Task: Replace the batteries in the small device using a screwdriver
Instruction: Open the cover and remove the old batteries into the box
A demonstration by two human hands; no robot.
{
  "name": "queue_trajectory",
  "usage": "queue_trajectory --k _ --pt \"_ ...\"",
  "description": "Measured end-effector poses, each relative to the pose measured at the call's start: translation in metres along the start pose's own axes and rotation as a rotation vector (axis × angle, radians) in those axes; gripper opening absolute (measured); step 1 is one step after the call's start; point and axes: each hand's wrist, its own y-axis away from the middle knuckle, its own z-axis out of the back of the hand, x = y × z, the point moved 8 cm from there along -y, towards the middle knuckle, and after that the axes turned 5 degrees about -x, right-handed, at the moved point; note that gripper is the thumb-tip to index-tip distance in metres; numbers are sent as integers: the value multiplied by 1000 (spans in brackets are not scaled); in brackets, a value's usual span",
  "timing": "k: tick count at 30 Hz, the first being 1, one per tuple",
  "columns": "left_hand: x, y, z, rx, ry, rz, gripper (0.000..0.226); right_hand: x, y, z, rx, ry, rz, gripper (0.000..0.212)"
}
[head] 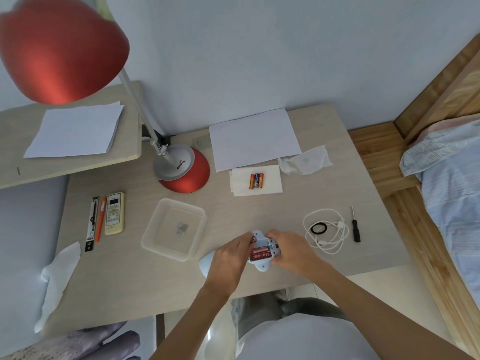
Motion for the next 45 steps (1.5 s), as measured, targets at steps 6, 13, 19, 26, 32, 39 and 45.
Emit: queue_trajectory --k 6,13,19,26,32,39,45 --pt "66 10 75 -202 14 272 17 -1 1 -1 21 -6 12 49" --pt "168 26 90 -154 -117 571 12 -1 3 2 16 -18 16 46" --pt "211 28 68 12 -223 731 4 -1 2 2 7 -13 21 44" --pt "216 27 58 92 -221 739 8 0 2 2 11 -13 26 46" --pt "186 27 96 -175 -80 781 32 1 3 3 16 -5 24 47" --pt "56 32 65 -101 135 523 65 -2 14 -3 -41 -46 -22 44" --pt "32 43 -32 237 266 540 89 -2 22 -3 -88 -54 -22 42"
